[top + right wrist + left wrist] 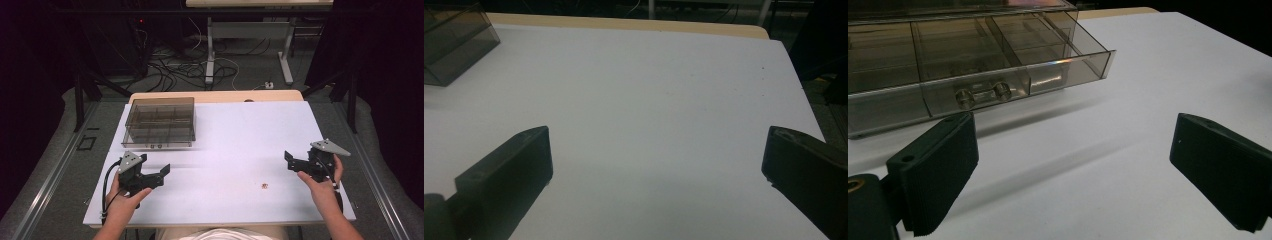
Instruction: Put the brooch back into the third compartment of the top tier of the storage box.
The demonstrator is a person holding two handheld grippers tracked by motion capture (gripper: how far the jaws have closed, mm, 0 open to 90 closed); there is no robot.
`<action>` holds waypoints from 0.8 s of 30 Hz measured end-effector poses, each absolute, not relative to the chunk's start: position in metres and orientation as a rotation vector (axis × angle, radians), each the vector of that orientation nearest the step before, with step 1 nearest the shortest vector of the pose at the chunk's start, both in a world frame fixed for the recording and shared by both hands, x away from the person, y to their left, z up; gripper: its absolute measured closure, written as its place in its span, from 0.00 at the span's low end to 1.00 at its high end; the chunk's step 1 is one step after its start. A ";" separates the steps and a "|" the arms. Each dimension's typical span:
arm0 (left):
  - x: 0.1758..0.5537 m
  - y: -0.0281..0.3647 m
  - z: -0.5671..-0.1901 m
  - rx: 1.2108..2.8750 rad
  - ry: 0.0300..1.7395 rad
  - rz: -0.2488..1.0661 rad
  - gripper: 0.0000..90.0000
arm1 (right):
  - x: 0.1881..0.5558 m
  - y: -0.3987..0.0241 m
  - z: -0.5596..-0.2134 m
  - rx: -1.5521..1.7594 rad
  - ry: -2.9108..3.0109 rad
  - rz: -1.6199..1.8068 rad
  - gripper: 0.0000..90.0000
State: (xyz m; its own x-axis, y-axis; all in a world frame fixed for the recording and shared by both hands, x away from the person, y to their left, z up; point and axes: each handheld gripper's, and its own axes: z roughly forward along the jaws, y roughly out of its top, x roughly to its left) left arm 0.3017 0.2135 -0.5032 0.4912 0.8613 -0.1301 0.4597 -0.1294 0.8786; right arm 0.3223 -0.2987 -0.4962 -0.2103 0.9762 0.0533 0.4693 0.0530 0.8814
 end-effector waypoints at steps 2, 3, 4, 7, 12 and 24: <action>0.302 0.213 -0.503 1.761 1.125 0.515 0.06 | 0.323 -0.298 -0.497 1.444 1.747 1.104 0.00; 0.302 0.213 -0.503 1.772 1.119 0.527 0.07 | 0.322 -0.297 -0.497 1.449 1.747 1.101 0.00; 0.301 0.212 -0.503 1.772 1.117 0.525 0.07 | 0.322 -0.296 -0.497 1.456 1.747 1.109 0.00; 0.301 0.211 -0.502 1.769 1.122 0.533 0.08 | 0.323 -0.295 -0.499 1.454 1.750 1.106 0.00; 0.301 0.208 -0.501 1.774 1.122 0.540 0.09 | 0.323 -0.292 -0.499 1.437 1.753 1.108 0.00; 0.305 0.186 -0.495 1.776 1.086 0.539 0.14 | 0.322 -0.292 -0.495 1.448 1.759 1.124 0.00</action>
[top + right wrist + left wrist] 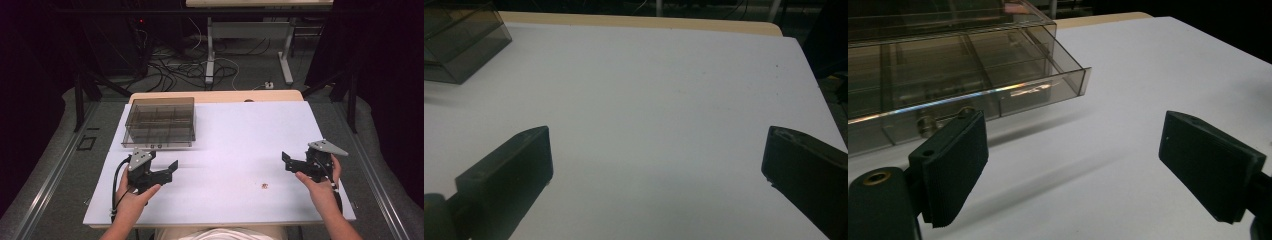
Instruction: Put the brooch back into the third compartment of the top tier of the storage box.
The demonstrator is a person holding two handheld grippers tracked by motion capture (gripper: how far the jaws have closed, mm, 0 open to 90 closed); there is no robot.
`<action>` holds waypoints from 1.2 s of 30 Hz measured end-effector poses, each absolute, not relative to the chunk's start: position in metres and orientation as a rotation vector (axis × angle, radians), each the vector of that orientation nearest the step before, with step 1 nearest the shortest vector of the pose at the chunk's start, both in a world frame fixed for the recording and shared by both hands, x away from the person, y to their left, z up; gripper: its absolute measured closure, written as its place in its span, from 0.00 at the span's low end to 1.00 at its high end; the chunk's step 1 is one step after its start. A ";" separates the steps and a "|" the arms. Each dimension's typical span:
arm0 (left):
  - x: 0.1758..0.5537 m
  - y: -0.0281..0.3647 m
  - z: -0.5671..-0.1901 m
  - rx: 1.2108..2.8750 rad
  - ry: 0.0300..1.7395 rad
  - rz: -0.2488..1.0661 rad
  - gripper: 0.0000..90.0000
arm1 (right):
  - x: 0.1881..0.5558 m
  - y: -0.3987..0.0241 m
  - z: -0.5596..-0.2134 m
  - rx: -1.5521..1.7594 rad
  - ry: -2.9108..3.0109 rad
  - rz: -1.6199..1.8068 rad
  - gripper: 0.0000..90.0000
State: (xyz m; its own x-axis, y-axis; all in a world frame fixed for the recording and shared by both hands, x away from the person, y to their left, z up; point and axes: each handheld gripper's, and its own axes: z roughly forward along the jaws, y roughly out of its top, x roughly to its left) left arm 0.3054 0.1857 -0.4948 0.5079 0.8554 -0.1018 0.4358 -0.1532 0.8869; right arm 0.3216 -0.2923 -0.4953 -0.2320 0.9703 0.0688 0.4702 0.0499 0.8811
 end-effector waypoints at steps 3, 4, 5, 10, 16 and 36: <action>0.306 0.179 -0.494 1.795 1.074 0.537 0.15 | 0.321 -0.292 -0.493 1.441 1.757 1.126 0.00; 0.306 0.177 -0.493 1.798 1.067 0.538 0.16 | 0.321 -0.292 -0.493 1.441 1.759 1.125 0.00; 0.306 0.175 -0.493 1.800 1.062 0.532 0.16 | 0.321 -0.292 -0.493 1.440 1.761 1.126 0.00; 0.307 0.166 -0.489 1.790 1.048 0.501 0.17 | 0.322 -0.292 -0.493 1.443 1.772 1.128 0.00; 0.310 0.152 -0.486 1.762 1.042 0.479 0.17 | 0.323 -0.291 -0.495 1.427 1.776 1.139 0.00; 0.315 0.095 -0.486 1.839 0.955 0.421 0.21 | 0.323 -0.291 -0.495 1.410 1.782 1.142 0.00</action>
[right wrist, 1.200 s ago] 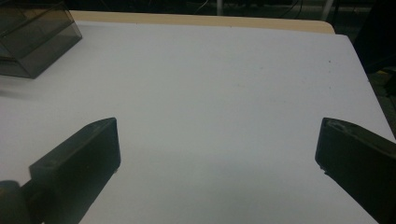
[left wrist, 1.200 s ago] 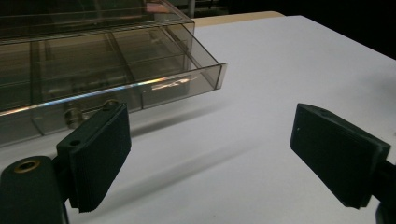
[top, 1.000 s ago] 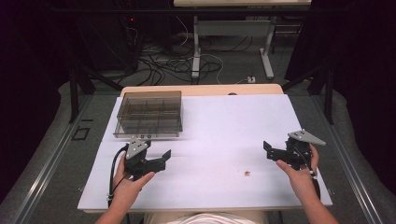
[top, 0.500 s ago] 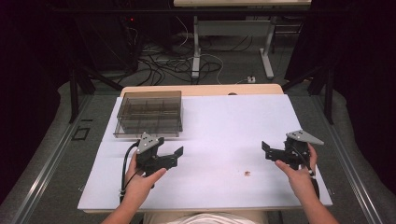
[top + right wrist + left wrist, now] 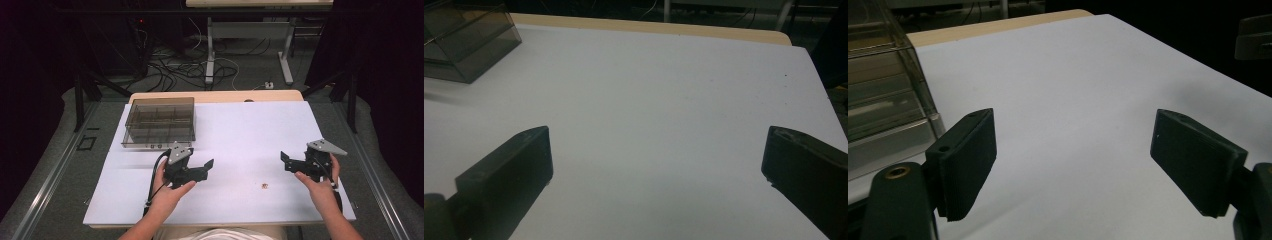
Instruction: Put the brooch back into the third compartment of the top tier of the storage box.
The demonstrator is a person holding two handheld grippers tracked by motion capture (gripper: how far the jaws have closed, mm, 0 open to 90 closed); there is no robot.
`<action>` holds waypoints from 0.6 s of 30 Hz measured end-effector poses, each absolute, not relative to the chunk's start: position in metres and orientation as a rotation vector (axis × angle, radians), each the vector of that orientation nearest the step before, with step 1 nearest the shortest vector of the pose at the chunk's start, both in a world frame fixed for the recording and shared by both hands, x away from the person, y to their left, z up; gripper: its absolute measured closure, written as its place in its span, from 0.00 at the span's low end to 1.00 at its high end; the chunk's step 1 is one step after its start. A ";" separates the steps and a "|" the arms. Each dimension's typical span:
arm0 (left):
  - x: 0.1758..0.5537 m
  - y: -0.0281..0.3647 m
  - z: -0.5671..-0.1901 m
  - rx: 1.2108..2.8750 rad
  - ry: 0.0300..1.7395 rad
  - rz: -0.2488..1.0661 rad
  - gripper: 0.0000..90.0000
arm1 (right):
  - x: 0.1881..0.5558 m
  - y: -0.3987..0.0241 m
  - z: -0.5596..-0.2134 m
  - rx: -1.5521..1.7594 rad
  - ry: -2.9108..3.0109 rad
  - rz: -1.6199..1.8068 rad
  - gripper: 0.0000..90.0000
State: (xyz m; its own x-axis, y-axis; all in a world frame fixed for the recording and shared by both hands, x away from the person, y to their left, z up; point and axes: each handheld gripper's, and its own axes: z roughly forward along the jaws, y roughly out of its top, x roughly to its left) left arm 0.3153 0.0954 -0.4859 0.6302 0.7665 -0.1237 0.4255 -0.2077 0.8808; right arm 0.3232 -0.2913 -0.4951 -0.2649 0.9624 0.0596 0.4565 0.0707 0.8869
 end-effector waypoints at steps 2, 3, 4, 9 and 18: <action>0.315 0.093 -0.486 1.840 0.949 0.420 0.22 | 0.323 -0.291 -0.495 1.406 1.779 1.147 0.00; 0.315 0.090 -0.486 1.840 0.945 0.423 0.22 | 0.323 -0.292 -0.495 1.405 1.788 1.139 0.00; 0.316 0.088 -0.486 1.843 0.938 0.422 0.22 | 0.323 -0.292 -0.495 1.405 1.788 1.139 0.00; 0.317 0.073 -0.488 1.855 0.913 0.397 0.24 | 0.323 -0.292 -0.495 1.410 1.791 1.147 0.00; 0.319 0.050 -0.491 1.885 0.875 0.392 0.25 | 0.323 -0.293 -0.495 1.420 1.792 1.147 0.00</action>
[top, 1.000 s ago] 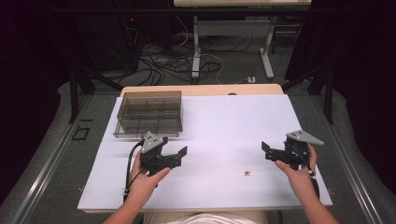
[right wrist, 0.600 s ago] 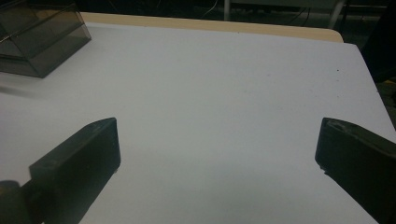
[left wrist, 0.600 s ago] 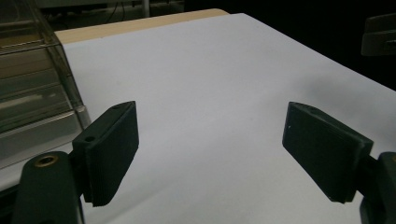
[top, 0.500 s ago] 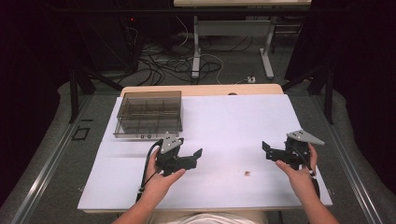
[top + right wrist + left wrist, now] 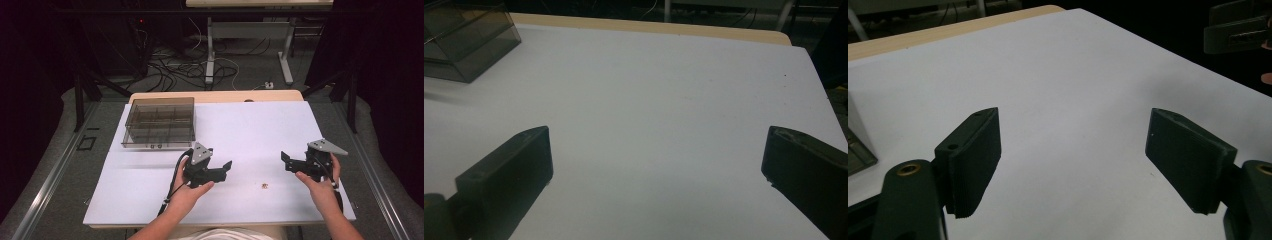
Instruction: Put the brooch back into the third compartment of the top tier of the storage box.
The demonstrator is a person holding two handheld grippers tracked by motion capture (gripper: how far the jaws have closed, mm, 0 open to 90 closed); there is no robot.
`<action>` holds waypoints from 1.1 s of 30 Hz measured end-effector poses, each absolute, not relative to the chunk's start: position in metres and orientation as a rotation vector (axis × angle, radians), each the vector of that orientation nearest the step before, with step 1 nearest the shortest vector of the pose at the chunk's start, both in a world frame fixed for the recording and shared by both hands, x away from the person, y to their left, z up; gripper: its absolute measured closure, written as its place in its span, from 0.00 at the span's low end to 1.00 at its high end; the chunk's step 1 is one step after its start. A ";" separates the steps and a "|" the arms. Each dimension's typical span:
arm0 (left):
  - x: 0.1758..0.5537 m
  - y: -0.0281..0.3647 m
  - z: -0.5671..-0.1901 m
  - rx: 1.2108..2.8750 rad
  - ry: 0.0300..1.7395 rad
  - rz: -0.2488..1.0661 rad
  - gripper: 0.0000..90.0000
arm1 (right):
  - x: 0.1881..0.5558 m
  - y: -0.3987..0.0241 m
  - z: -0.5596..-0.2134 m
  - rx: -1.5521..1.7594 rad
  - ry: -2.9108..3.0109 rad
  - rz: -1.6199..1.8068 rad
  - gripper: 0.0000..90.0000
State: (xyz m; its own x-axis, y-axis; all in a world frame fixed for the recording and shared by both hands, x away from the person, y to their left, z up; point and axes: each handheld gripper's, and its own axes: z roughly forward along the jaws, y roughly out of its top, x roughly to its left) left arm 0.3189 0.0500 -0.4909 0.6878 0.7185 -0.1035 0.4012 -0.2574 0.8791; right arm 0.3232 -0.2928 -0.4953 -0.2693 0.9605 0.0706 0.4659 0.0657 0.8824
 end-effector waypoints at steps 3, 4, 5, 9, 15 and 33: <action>0.320 0.043 -0.492 1.889 0.868 0.384 0.25 | 0.324 -0.293 -0.496 1.409 1.785 1.156 0.00; 0.320 0.041 -0.492 1.890 0.866 0.381 0.25 | 0.324 -0.293 -0.496 1.413 1.779 1.159 0.00; 0.320 0.039 -0.492 1.892 0.865 0.380 0.25 | 0.324 -0.293 -0.496 1.413 1.779 1.159 0.00; 0.320 0.031 -0.494 1.902 0.856 0.377 0.25 | 0.324 -0.294 -0.495 1.417 1.783 1.152 0.00; 0.318 0.019 -0.496 1.927 0.820 0.373 0.25 | 0.324 -0.295 -0.496 1.414 1.788 1.155 0.00; 0.315 -0.019 -0.510 1.975 0.796 0.301 0.32 | 0.325 -0.295 -0.498 1.413 1.793 1.159 0.00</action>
State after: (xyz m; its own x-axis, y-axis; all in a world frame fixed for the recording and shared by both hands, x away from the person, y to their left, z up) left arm 0.3151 -0.0193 -0.5099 0.7578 0.6430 -0.1109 0.4092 -0.3360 0.8483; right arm 0.3249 -0.2948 -0.4976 -0.2766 0.9581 0.0740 0.4606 0.0646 0.8853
